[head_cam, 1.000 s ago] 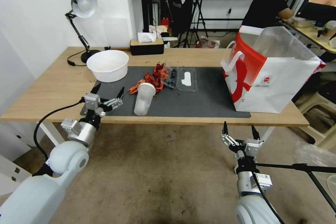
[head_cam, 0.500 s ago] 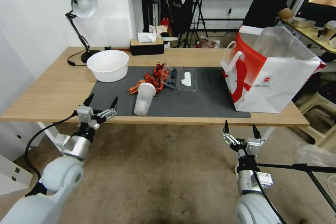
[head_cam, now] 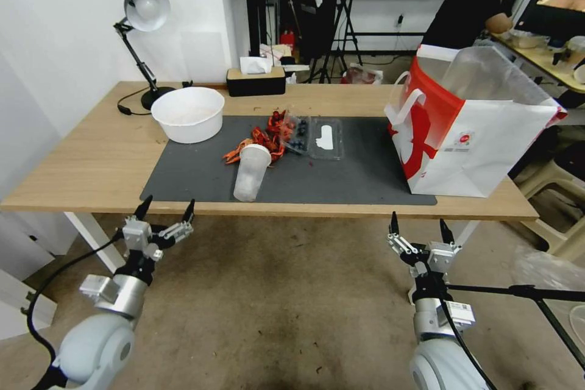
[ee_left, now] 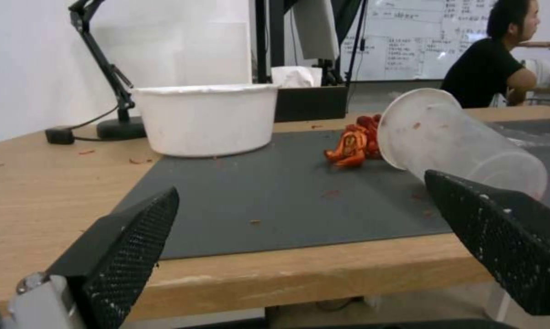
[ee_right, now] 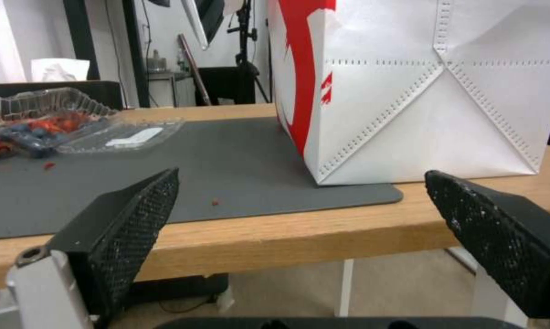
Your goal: Pick up the trash from the table and place it into the takeout bag.
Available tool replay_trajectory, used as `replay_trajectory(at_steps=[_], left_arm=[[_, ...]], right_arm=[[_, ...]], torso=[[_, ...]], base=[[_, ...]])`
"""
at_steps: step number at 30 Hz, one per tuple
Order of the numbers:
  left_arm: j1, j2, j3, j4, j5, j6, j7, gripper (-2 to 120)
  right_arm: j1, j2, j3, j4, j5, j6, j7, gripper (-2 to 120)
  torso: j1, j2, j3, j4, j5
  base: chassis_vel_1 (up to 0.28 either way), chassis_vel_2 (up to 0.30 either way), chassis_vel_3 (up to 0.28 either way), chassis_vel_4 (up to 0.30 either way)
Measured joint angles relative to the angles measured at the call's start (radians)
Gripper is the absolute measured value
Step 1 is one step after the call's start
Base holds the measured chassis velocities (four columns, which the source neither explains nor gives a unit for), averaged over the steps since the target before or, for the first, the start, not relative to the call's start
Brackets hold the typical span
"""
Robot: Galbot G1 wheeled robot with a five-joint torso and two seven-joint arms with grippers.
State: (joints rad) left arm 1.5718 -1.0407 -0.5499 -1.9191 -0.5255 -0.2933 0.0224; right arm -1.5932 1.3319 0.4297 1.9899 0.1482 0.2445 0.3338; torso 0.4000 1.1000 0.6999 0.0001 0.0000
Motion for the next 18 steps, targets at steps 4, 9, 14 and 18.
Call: replay_trajectory(at_steps=[4,9,14,18], left_arm=[[-0.029,0.007,0.017,-0.012,0.003,0.007,-0.001,100],[-0.072,0.013,0.05,-0.028,0.01,0.026,-0.009,100],[-0.138,0.032,0.122,-0.062,-0.004,0.079,-0.029,100],[-0.187,0.065,0.183,-0.087,-0.048,0.14,-0.048,100]], right_arm=[[-0.001,0.002,-0.001,0.0,-0.002,0.001,0.0,100],[-0.001,0.006,-0.001,0.0,-0.004,0.001,0.0,100],[0.001,0.007,-0.001,0.002,-0.006,0.001,0.0,100],[0.002,0.007,-0.001,0.003,-0.008,-0.003,0.0,100]], torso=[[0.0,0.0,0.0,-0.0001,0.0003],[0.0,0.0,0.0,0.0,0.0002],[0.0,0.0,0.0,-0.0001,0.0001],[0.0,0.0,0.0,-0.0001,0.0002]], base=[[0.0,0.0,0.0,0.0],[0.0,0.0,0.0,0.0],[0.0,0.0,0.0,0.0],[0.0,0.0,0.0,0.0]])
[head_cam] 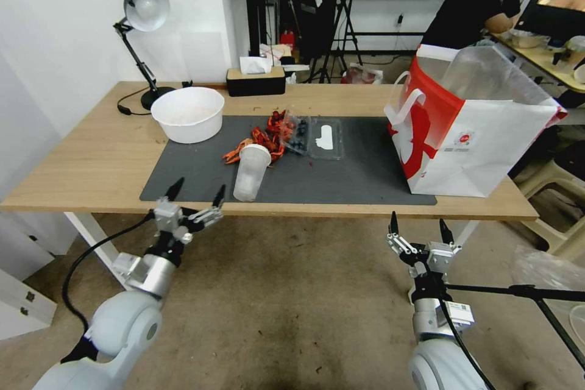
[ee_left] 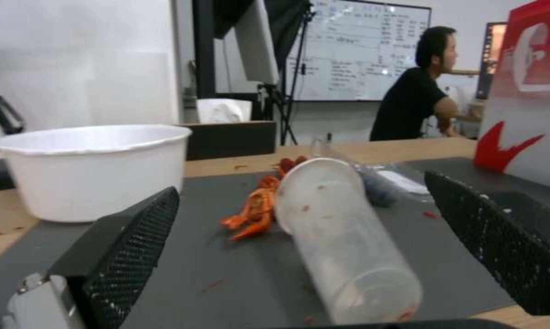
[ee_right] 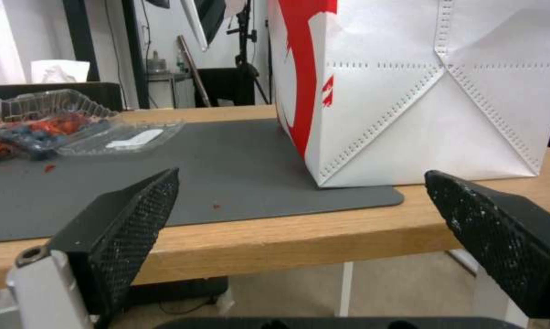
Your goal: Pick up the trash from the table and place it into the takeout bag.
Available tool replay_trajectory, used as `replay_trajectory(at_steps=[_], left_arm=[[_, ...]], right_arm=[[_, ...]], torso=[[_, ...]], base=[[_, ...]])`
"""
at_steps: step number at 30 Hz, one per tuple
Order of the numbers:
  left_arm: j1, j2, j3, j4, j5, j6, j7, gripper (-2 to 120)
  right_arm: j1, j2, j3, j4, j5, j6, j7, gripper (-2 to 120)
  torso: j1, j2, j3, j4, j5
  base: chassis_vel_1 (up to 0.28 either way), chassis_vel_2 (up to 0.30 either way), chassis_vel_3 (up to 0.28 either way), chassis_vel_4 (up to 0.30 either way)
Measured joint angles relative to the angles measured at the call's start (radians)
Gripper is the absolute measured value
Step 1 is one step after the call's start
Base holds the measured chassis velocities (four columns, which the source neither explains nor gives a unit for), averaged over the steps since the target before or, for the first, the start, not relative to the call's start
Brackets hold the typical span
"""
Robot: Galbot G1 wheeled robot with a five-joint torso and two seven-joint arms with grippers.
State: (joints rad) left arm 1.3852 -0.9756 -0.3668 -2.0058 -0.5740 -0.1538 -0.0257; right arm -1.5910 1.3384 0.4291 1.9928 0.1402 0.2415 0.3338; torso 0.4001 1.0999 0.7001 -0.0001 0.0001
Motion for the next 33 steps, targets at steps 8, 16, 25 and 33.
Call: replay_trajectory(at_steps=[8,16,25,33], left_arm=[[-0.052,0.034,0.058,-0.031,-0.078,0.114,-0.032,100],[-0.122,0.059,0.098,-0.025,-0.173,0.247,-0.086,100],[-0.204,0.064,0.143,0.004,-0.25,0.324,-0.123,98],[-0.259,0.053,0.196,0.029,-0.259,0.37,-0.173,91]], right_arm=[[0.011,0.0,-0.006,-0.001,-0.004,-0.007,0.0,100],[0.02,0.002,-0.017,-0.009,-0.012,-0.009,0.0,100],[0.019,0.008,-0.02,-0.011,-0.019,-0.009,0.0,100],[0.019,0.01,-0.02,-0.011,-0.023,-0.009,0.0,100]], torso=[[0.0,0.0,0.0,0.0,-0.0001],[0.0,0.0,0.0,0.0,-0.0002],[0.0,0.0,0.0,0.0,-0.0001],[0.0,0.0,0.0,0.0,-0.0002]], base=[[0.0,0.0,0.0,0.0],[0.0,0.0,0.0,0.0],[0.0,0.0,0.0,0.0],[0.0,0.0,0.0,0.0]])
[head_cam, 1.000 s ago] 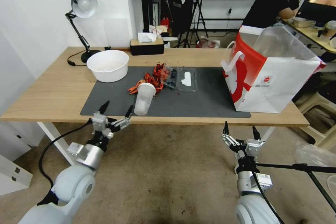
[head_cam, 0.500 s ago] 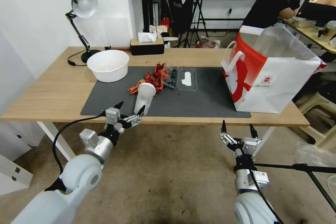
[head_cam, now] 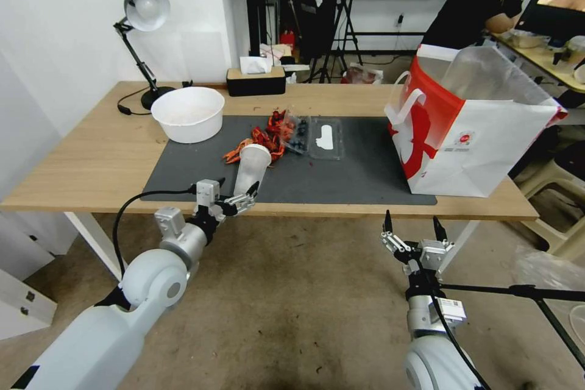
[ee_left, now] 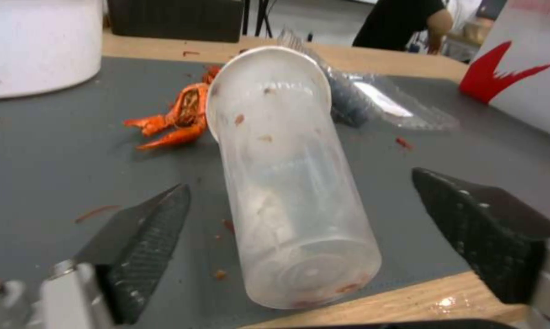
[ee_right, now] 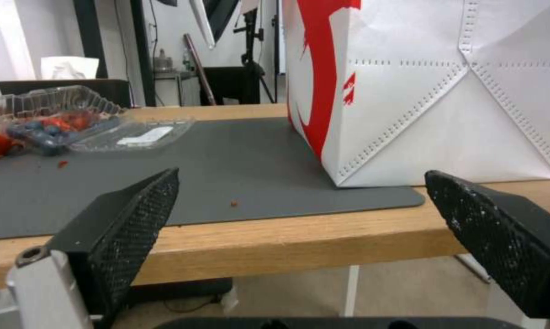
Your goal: Pick up the trash from the table and place it into the takeout bag.
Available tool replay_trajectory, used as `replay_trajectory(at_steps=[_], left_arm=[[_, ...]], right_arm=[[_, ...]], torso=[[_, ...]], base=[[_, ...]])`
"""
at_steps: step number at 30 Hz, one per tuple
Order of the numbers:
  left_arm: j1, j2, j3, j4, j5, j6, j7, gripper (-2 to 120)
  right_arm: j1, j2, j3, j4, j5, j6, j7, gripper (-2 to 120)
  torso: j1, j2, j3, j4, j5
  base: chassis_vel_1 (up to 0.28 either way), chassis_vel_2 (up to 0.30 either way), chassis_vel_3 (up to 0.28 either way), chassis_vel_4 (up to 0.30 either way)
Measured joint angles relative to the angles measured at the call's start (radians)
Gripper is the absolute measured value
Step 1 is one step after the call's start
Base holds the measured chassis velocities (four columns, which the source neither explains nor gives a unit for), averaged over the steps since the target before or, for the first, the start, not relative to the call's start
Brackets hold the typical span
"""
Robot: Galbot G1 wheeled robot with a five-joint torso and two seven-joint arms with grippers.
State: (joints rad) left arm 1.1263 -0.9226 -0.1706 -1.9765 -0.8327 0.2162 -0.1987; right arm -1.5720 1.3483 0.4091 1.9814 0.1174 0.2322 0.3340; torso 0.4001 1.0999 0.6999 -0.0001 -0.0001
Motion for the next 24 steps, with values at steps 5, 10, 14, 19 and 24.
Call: replay_trajectory(at_steps=[5,10,14,19,24], left_arm=[[-0.006,-0.001,0.015,0.001,-0.001,0.033,-0.026,75],[-0.006,-0.001,0.024,-0.001,-0.002,0.05,-0.035,59],[-0.007,-0.002,0.028,-0.004,-0.003,0.064,-0.039,49],[-0.008,-0.001,0.029,-0.005,-0.001,0.073,-0.042,49],[-0.002,0.005,0.026,-0.002,0.017,0.047,-0.011,49]], right_arm=[[-0.001,0.001,0.0,-0.001,-0.003,0.001,0.0,100],[-0.001,0.002,0.0,-0.003,-0.004,0.002,0.001,100],[-0.001,0.003,0.0,-0.005,-0.007,0.003,0.001,100],[-0.004,0.005,-0.001,-0.006,-0.01,0.005,0.002,100],[-0.005,0.005,-0.001,-0.007,-0.011,0.006,0.002,100]], torso=[[0.0,0.0,0.0,0.0001,0.0002],[0.0,0.0,0.0,0.0001,0.0001],[0.0,0.0,0.0,0.0002,0.0003],[0.0,0.0,0.0,0.0,0.0001],[0.0,0.0,0.0,0.0003,0.0]], base=[[0.0,0.0,0.0,0.0],[0.0,0.0,0.0,0.0],[0.0,0.0,0.0,0.0],[0.0,0.0,0.0,0.0],[0.0,0.0,0.0,0.0]])
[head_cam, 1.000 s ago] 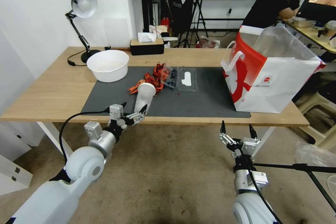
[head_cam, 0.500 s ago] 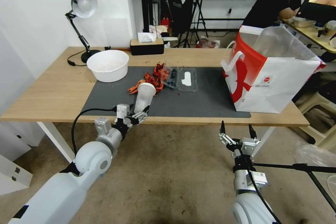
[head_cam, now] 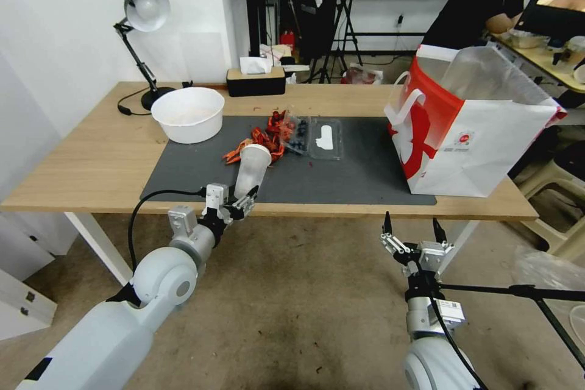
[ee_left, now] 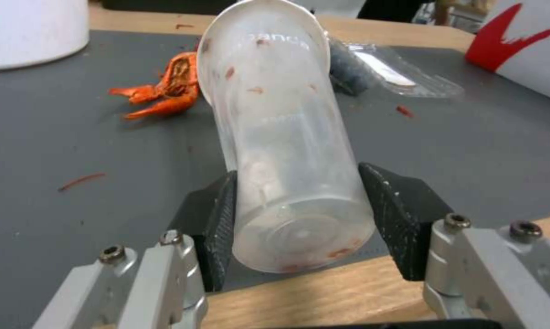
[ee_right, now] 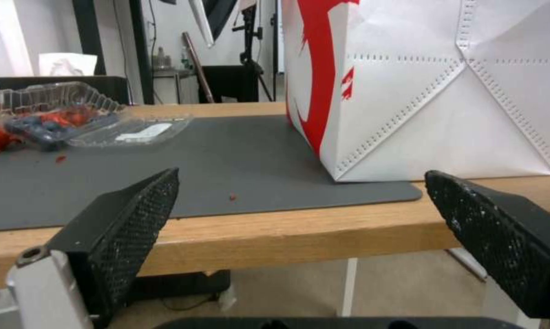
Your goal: Pick up the trash from the table and place it into the takeout bag.
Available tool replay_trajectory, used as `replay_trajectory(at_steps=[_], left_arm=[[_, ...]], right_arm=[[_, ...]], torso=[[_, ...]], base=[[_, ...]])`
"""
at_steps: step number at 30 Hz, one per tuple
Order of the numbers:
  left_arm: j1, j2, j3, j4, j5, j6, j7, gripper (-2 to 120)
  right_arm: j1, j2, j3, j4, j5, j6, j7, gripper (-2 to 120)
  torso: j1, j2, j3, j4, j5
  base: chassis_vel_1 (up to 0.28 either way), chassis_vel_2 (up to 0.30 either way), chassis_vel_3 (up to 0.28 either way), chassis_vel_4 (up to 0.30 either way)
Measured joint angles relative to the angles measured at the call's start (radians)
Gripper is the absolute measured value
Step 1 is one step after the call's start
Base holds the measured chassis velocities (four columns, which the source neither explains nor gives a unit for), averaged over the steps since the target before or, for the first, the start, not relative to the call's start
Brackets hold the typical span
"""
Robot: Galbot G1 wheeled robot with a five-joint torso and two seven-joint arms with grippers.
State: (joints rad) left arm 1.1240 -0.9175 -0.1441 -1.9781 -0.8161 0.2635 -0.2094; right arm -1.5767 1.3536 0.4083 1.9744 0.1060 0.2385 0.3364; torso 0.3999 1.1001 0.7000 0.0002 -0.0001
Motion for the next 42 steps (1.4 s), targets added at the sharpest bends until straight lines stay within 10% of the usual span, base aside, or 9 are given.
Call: replay_trajectory(at_steps=[19,30,42], left_arm=[[-0.224,0.054,0.122,0.157,0.016,-0.382,0.375,49],[-0.612,0.055,0.396,0.276,-0.142,-0.422,0.437,49],[-1.029,-0.091,0.693,0.448,-0.237,-0.426,0.437,49]], right_arm=[[0.001,0.004,0.001,-0.004,-0.004,0.0,0.002,100],[-0.001,0.006,0.008,0.0,-0.006,-0.001,0.004,100],[0.013,0.007,0.014,0.003,-0.007,-0.011,0.008,100]], torso=[[0.0,0.0,0.0,-0.0002,0.0002],[0.0,0.0,0.0,-0.0002,0.0001],[0.0,0.0,0.0,-0.0002,0.0003]], base=[[0.0,0.0,0.0,0.0],[0.0,0.0,0.0,0.0],[0.0,0.0,0.0,0.0]])
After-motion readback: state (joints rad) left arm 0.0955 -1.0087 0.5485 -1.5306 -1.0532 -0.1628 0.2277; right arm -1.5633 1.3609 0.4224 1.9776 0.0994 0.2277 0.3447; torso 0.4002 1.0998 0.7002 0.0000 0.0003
